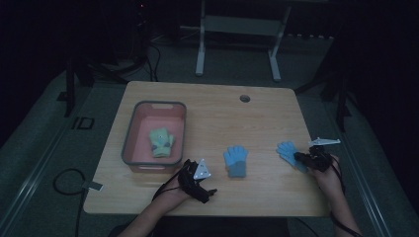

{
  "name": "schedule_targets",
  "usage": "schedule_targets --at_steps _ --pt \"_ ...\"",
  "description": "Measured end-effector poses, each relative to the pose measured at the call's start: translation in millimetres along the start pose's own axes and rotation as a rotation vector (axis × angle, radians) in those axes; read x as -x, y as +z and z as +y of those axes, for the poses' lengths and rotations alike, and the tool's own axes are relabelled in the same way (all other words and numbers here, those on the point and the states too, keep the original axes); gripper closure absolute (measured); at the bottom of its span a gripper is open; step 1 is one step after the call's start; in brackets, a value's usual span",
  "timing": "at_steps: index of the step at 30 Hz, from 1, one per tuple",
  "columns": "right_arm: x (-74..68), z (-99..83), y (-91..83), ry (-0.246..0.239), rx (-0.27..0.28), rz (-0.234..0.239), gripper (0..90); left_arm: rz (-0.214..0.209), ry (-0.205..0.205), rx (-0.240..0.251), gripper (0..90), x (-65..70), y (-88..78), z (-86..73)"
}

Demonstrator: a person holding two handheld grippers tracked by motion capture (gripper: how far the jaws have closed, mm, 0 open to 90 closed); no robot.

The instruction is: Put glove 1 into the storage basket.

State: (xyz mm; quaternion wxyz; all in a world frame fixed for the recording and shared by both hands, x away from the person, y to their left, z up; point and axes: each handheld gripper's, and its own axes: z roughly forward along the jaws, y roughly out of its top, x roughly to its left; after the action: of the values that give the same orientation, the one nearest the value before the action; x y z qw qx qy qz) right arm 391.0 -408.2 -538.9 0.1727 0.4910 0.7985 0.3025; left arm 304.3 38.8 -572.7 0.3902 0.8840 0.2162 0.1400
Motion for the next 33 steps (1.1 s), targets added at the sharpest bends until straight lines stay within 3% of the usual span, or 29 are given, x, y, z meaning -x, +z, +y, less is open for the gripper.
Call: schedule_targets --at_steps 4,6,7,8,13,17,22,24,28,33 --pt "-15.2 9.0 -13.6 0.066 0.057 -0.014 86.8 0.001 0.000 0.001 2.4 0.2 -0.5 0.3" --pt "-20.6 12.9 -19.2 0.072 0.072 -0.016 86.9 0.001 0.000 0.001 2.4 0.3 -0.4 0.2" --pt "-33.8 20.9 -30.6 0.093 0.105 -0.041 86.8 0.003 0.002 -0.001 2.4 0.2 -0.3 0.3" --pt "-40.6 25.1 -35.0 0.101 0.103 -0.062 86.7 0.001 0.001 0.001 2.4 -0.1 -0.4 0.3" --pt "-65.5 39.6 -45.4 0.172 0.133 -0.133 86.8 0.003 0.002 0.003 2.4 0.1 -0.6 -0.1" --pt "-83.0 40.8 -40.9 0.222 0.147 -0.131 86.8 0.004 0.002 0.007 2.4 0.2 -1.3 0.1" --pt "-104.6 33.5 -30.0 0.273 0.165 -0.164 86.8 0.007 0.004 0.016 2.4 0.1 -2.0 0.4" --pt "-111.3 28.6 -25.2 0.302 0.167 -0.150 86.8 0.012 0.011 0.017 2.4 0.5 -2.7 0.6" --pt "-119.3 17.7 -16.1 0.348 0.172 -0.160 86.8 0.030 0.026 0.044 2.4 2.0 -4.9 1.3" --pt "-125.6 7.4 -2.8 0.364 0.166 -0.218 86.7 0.028 0.028 0.047 2.4 2.7 -4.7 1.4"
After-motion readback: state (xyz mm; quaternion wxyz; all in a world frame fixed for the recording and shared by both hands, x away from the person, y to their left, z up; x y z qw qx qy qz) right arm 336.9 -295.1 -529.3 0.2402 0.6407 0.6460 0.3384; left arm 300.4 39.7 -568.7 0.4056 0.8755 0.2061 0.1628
